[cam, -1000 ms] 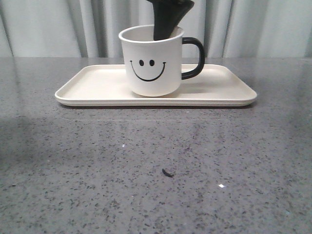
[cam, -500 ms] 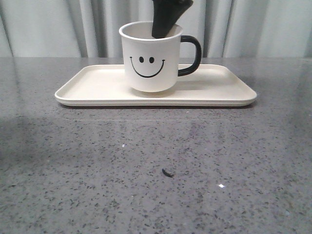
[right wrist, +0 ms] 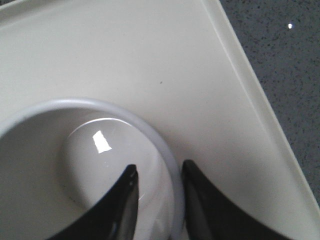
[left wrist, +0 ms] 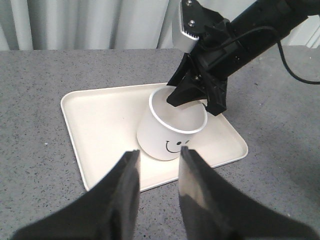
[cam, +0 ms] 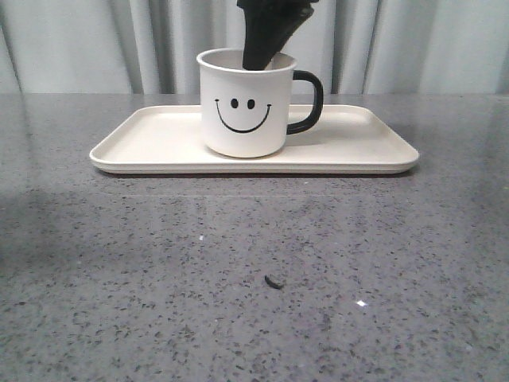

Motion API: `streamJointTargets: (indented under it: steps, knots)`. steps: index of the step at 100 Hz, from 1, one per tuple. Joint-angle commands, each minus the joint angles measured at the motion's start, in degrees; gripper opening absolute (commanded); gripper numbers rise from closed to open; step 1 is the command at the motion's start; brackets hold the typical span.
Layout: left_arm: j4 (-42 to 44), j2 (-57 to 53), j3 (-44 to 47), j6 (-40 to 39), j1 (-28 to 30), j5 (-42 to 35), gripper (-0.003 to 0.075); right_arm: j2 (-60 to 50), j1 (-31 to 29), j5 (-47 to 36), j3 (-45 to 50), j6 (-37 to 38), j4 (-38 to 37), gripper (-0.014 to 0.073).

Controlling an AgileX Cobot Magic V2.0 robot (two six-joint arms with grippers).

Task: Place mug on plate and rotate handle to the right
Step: 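Open the right gripper and lift it out of the mug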

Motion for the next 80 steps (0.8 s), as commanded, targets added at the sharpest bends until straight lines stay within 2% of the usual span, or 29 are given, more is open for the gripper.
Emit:
streamJointTargets:
  steps: [1, 22, 35, 51, 61, 76, 80]
  knots:
    - [-0.34, -0.38, -1.55, 0.07, -0.49, -4.54, 0.0188, -3.45, -0.23, -2.51, -2.00, -0.65, 1.39, 0.0299]
    - [-0.25, -0.38, -1.55, 0.07, -0.49, -4.54, 0.0188, -4.72, -0.23, -3.66, -2.07, -0.21, 1.39, 0.0383]
    - [-0.25, -0.38, -1.55, 0.07, -0.49, -4.54, 0.0188, -6.85, -0.23, -3.95, -2.07, 0.86, 1.39, 0.0382]
    - [0.39, -0.38, -1.55, 0.07, -0.49, -4.54, 0.0188, -10.12, -0.23, -0.20, -2.07, 3.04, 2.14, 0.0370]
    - [1.06, -0.80, -1.55, 0.10, -0.49, -4.54, 0.0188, -12.49, -0.23, 2.17, -2.07, 3.92, 3.48, 0.0261]
    - [2.14, -2.26, -1.41, 0.10, -0.49, -5.01, 0.0188, -17.00, -0.23, 3.85, -2.01, 4.23, 7.07, -0.0039]
    - [2.41, -2.80, -1.33, 0.10, -0.49, -5.11, 0.0187, -18.04, -0.23, 3.84, -1.96, 4.26, 8.21, -0.0074]
